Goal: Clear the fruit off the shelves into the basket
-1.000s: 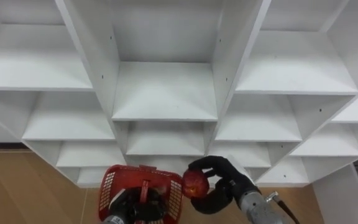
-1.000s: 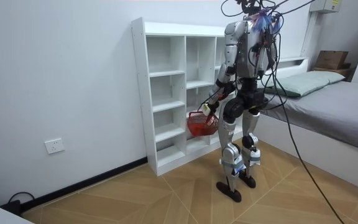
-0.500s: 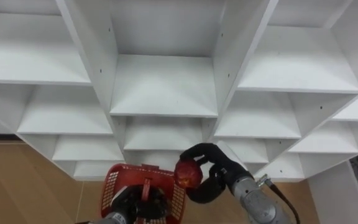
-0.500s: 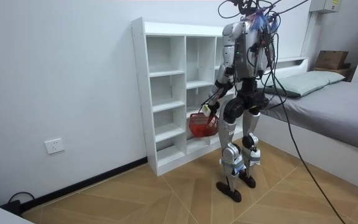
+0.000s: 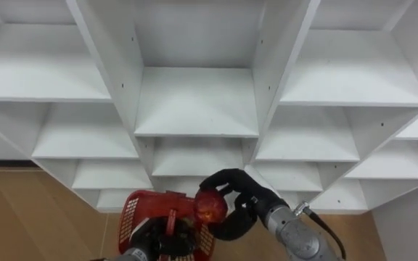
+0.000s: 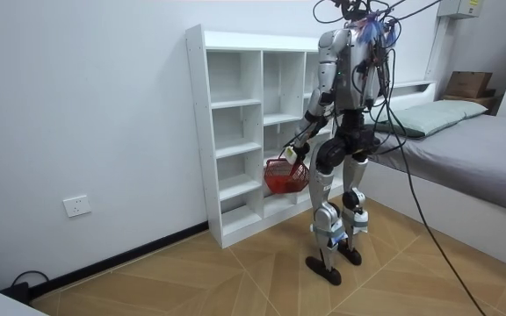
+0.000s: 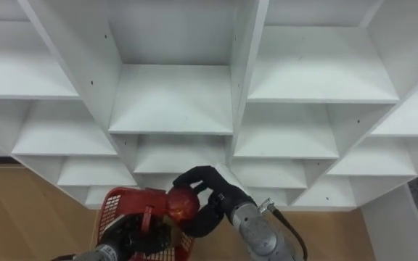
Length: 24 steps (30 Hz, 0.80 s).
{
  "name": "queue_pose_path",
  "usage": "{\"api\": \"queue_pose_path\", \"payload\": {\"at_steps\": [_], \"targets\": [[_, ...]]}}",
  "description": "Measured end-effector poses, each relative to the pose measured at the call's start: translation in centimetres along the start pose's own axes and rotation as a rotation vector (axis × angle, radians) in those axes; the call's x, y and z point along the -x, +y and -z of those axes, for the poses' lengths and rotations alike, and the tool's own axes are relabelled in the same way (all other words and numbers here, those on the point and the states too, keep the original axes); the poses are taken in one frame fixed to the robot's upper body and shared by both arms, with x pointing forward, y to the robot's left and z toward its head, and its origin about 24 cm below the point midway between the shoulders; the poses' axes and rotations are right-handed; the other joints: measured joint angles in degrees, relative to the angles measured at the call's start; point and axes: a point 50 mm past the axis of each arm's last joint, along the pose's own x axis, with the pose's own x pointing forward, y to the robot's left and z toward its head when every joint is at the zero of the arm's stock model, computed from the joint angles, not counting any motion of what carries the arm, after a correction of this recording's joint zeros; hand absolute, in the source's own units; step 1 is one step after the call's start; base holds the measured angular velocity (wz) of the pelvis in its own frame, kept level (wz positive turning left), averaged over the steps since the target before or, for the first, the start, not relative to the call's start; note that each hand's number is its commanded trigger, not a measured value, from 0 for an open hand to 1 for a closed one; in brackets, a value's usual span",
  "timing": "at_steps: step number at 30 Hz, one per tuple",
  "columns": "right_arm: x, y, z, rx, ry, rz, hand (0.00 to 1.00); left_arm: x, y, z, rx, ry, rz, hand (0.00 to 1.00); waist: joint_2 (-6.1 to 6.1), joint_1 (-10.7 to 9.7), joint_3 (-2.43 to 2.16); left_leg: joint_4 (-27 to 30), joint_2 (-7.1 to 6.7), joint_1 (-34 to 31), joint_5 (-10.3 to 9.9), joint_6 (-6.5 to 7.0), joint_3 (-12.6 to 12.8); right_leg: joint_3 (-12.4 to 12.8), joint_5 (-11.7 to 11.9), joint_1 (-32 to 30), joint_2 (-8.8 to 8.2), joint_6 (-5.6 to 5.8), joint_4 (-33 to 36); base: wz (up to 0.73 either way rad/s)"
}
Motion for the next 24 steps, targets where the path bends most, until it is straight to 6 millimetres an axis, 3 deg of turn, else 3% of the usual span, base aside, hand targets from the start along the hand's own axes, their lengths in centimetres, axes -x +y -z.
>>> {"api": "queue_pose_path", "payload": {"at_steps": [5, 9, 16, 24], "targets": [[0.0, 0.1, 0.1, 0.0, 0.012, -0.027, 1.0, 0.0, -0.2, 0.1, 0.001, 0.01, 0.005, 1.0, -0.42, -0.1, -0.18, 0.03, -0.07, -0.16, 0.0, 0.01, -0.04, 0.05, -0.01, -0.09, -0.25, 0.02, -0.01, 0.0], [0.0, 0.6, 1.4, -0.01, 0.071, -0.058, 1.0, 0.0, -0.2, 0.3, -0.004, 0.019, 0.006, 1.0, -1.57, -0.08, -0.56, 0.47, -0.12, -0.2, 0.0, 0.01, -0.04, 0.03, -0.01, 0.04, -0.37, 0.02, -0.02, 0.0], [0.5, 1.2, 4.3, -0.004, 0.198, -0.093, 1.0, 0.1, 0.3, 1.1, -0.023, 0.057, -0.006, 1.0, -2.09, -0.12, -0.27, 0.84, -0.09, -0.59, -0.03, 0.04, -0.1, -0.05, -0.01, -0.09, -0.36, 0.02, -0.03, 0.01], [0.6, 1.3, 4.7, 0.03, 0.22, -0.097, 1.0, 0.1, 0.1, 1.1, -0.026, 0.062, -0.001, 1.0, -1.59, -0.11, -0.06, 1.81, -0.02, -2.48, -0.07, 0.01, -0.19, -0.12, 0.03, -1.81, -0.31, -0.06, 0.63, 0.0]]}}
